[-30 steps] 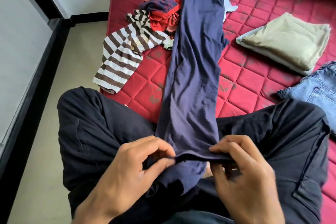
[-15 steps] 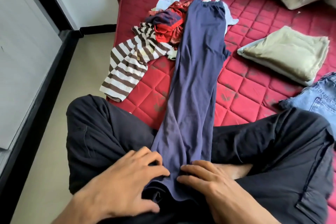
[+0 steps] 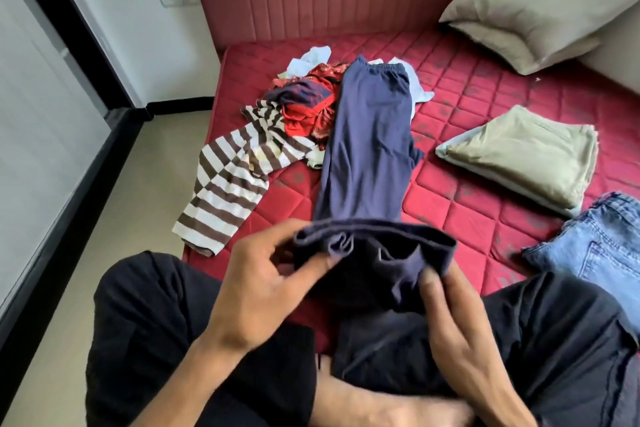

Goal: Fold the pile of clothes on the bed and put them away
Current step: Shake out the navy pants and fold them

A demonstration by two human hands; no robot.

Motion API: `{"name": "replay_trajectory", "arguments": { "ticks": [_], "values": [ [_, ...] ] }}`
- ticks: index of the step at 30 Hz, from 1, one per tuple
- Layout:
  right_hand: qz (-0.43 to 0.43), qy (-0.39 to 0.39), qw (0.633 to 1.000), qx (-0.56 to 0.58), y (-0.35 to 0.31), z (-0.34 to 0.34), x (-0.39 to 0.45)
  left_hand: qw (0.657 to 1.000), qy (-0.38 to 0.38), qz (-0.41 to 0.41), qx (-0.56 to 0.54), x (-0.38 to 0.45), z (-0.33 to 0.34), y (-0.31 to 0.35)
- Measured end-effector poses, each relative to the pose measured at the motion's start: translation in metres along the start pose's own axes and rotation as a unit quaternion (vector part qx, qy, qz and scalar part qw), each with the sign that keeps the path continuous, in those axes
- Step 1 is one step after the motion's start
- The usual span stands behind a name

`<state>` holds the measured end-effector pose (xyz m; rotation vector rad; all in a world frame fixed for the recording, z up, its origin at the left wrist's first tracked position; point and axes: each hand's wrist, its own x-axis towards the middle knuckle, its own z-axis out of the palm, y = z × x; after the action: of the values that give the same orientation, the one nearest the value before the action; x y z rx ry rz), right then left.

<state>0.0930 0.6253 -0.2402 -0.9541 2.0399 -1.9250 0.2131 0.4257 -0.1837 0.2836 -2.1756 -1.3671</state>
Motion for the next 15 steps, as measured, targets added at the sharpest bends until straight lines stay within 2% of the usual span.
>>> {"name": "replay_trajectory", "arguments": {
  "ticks": [2, 3, 5, 10, 15],
  "values": [
    [0.018, -0.020, 0.996, 0.083, -0.003, 0.000, 0.032, 0.998, 0.033, -0.008, -0.056, 0.040, 0.013, -0.004],
    [0.031, -0.039, 0.995, 0.090, 0.000, 0.002, 0.044, 0.996, 0.046, -0.012, -0.075, 0.058, 0.021, -0.011],
    [0.023, -0.046, 0.998, 0.022, 0.019, 0.003, 0.073, 0.992, 0.065, -0.015, -0.105, 0.096, 0.036, -0.040],
    [0.019, 0.051, 0.998, -0.039, 0.084, 0.001, 0.158, 0.988, 0.094, -0.046, -0.109, 0.185, 0.062, -0.108],
    [-0.033, 0.127, 0.988, -0.086, 0.126, 0.001, 0.273, 0.994, 0.099, 0.011, -0.038, 0.311, 0.076, -0.141]
  ]
}}
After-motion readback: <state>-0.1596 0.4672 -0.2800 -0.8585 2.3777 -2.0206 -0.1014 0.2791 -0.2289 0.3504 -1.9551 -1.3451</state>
